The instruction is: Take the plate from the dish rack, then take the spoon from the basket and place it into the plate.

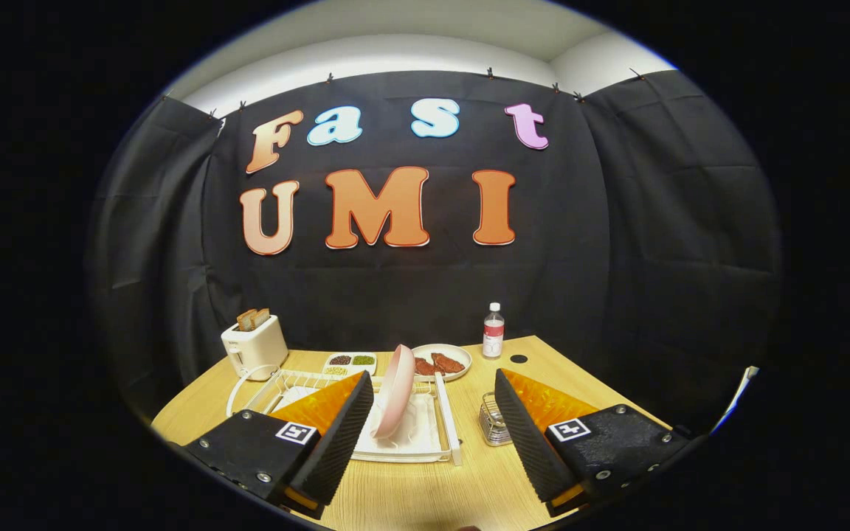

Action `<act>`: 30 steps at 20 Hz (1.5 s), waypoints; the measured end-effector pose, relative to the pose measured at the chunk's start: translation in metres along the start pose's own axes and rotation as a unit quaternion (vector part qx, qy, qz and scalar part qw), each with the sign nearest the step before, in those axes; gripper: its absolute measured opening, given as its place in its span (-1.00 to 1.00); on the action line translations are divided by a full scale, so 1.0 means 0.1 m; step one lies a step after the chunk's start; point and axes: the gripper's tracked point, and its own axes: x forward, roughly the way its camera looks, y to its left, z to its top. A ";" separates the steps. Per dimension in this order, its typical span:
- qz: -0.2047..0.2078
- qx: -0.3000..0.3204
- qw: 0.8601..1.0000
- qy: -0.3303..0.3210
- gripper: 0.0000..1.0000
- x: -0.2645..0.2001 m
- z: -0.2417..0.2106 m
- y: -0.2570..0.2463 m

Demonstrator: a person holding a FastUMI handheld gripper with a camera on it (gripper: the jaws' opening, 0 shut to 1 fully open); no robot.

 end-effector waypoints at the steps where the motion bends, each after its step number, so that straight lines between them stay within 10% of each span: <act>1: -0.001 0.001 1.000 0.000 0.96 0.00 -0.01 -0.01; 24: 0.045 0.006 0.992 0.120 0.97 1.19 -0.64 0.58; 30: 0.032 0.010 0.986 0.164 0.71 1.56 -0.91 0.59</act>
